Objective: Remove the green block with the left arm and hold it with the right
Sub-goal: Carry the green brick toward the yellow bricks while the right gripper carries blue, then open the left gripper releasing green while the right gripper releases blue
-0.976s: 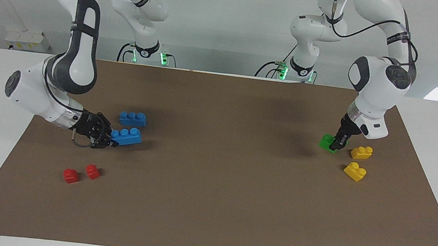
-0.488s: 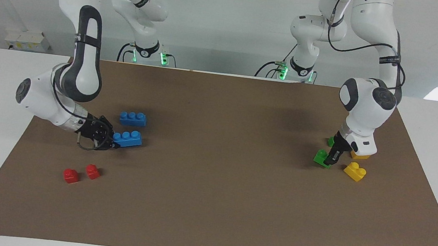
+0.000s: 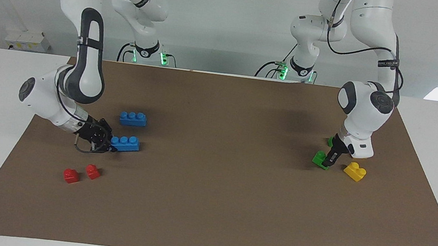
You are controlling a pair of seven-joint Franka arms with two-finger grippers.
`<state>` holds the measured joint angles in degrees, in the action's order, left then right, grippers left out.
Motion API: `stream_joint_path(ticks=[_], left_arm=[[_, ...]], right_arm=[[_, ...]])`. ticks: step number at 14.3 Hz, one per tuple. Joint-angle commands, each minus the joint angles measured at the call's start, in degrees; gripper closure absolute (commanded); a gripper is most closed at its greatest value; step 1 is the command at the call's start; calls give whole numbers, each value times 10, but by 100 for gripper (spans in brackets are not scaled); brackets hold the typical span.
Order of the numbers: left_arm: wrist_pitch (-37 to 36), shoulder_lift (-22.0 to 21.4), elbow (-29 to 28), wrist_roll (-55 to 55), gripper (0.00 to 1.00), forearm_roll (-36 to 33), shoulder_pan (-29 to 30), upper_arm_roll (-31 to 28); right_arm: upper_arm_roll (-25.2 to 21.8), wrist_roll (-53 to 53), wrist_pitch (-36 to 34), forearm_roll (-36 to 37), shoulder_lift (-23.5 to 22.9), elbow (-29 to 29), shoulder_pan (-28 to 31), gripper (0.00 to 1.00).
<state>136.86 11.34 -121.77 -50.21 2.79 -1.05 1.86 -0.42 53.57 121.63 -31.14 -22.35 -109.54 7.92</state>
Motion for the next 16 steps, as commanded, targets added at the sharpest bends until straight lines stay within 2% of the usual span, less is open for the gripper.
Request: stream_joint_path(ticks=[1, 8, 9, 10, 11, 12, 13, 14, 16], left_arm=[[2, 11, 9, 26, 0, 9, 9, 2], [-56, -15, 50, 25, 0, 9, 20, 2], [-73, -20, 66, 25, 0, 9, 21, 1], [-90, -24, 80, 25, 0, 9, 25, 0], [-104, -31, 94, 25, 0, 9, 26, 0], [-118, -35, 107, 25, 0, 9, 30, 0], [-140, -37, 129, 27, 0, 6, 31, 0], [-163, -35, 152, 27, 0, 3, 31, 0], [-212, -35, 196, 32, 0, 1, 31, 0]], right_arm=[[6, 32, 12, 3, 15, -18, 2, 100], [7, 50, 12, -13, 17, -21, -8, 100], [7, 50, 10, -13, 17, -21, -8, 94], [7, 50, 8, -13, 17, -21, -8, 77], [8, 53, 7, -13, 17, -20, -9, 40], [9, 54, 3, -13, 17, -16, -9, 22], [9, 55, -3, -12, 20, -11, -8, 12], [11, 60, -15, -12, 23, -3, -9, 7], [11, 65, -47, -12, 34, 18, -8, 6]])
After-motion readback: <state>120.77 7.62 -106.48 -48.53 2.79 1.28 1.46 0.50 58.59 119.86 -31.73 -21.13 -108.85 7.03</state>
